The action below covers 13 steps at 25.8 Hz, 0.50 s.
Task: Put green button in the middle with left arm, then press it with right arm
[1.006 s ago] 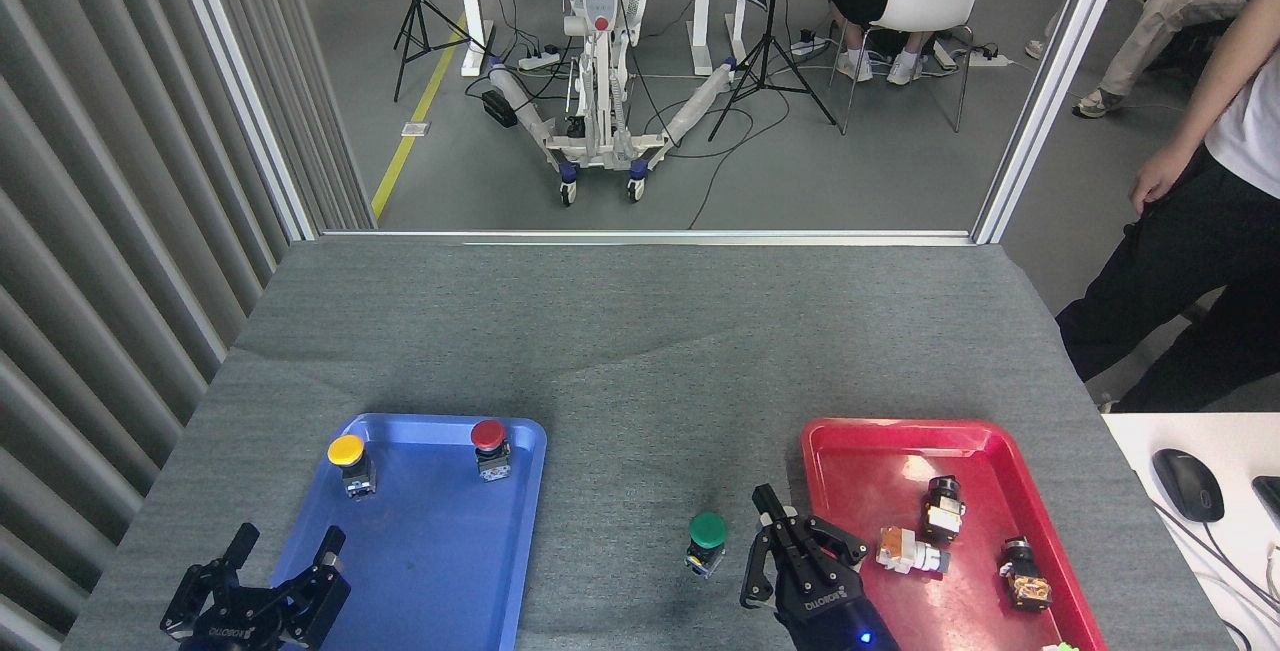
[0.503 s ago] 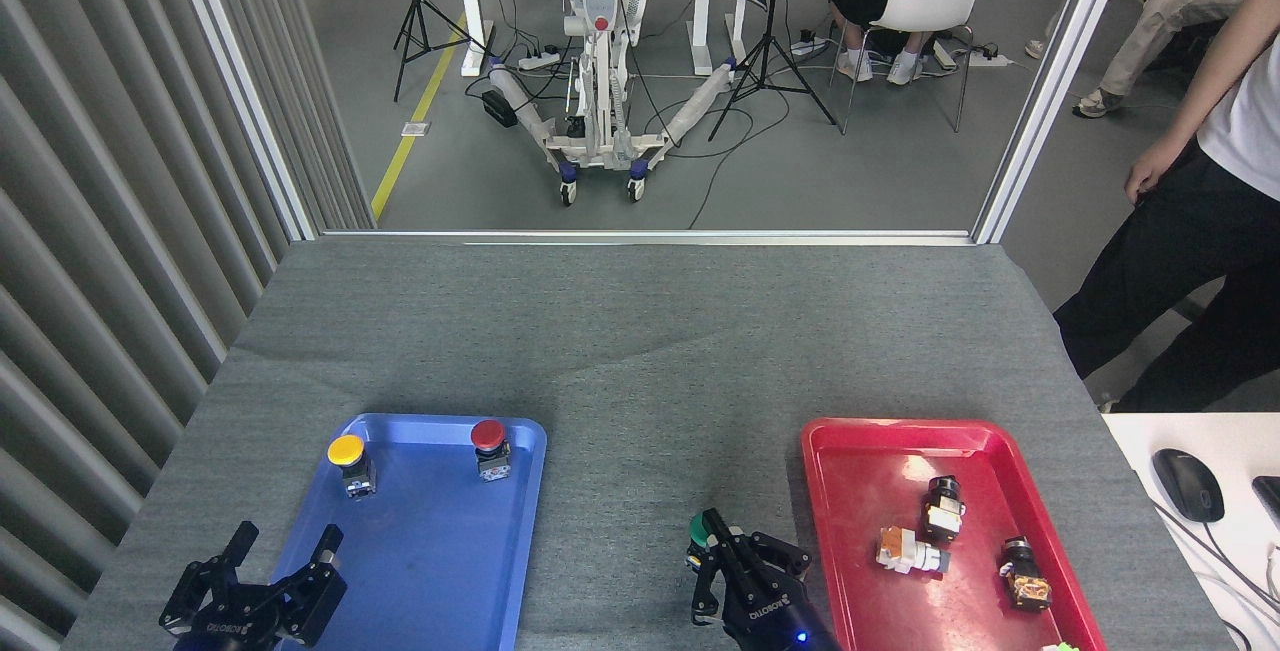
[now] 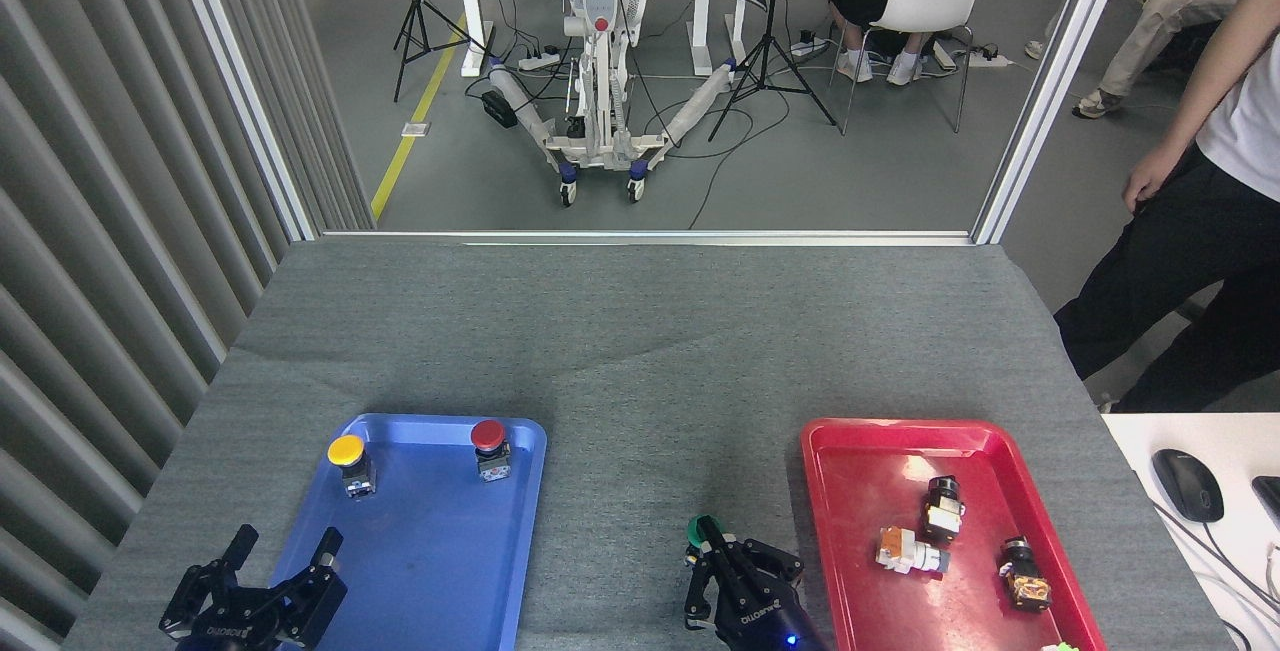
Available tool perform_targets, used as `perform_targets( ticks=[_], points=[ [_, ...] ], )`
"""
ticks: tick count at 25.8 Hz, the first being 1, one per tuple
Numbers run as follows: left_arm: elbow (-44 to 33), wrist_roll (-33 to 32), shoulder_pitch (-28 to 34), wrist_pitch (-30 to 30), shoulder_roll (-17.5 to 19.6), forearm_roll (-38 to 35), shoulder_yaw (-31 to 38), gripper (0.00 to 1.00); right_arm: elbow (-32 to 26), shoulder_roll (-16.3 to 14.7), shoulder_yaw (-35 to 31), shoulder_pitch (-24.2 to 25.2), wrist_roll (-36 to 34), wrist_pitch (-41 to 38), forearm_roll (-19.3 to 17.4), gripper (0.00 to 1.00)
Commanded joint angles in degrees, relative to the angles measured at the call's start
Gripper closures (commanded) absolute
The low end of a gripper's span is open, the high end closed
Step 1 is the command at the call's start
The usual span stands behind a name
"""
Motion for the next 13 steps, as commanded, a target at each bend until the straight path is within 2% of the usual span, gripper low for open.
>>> perform_targets(
  ticks=[1, 10, 12, 13],
  points=[
    [-0.09, -0.09, 0.22, -0.15, 0.08, 0.00, 0.00, 0.01, -0.32, 0.16, 0.01, 0.02, 1.93, 0.13, -0.01, 1.00],
    [-0.18, -0.09, 0.22, -0.15, 0.08, 0.00, 0.00, 0.01, -3.40, -0.10, -0.70, -0.25, -0.26, 0.57, -0.45, 1.00],
    [-0.18, -0.09, 0.22, -0.15, 0.08, 0.00, 0.00, 0.01, -4.01, -0.36, -0.96, -0.34, -1.67, 0.57, -0.54, 0.94],
    [-0.45, -0.09, 0.22, -0.15, 0.08, 0.09, 0.00, 0.01, -4.36, -0.54, -1.75, -0.34, -2.37, 0.65, -0.54, 0.86]
  ],
)
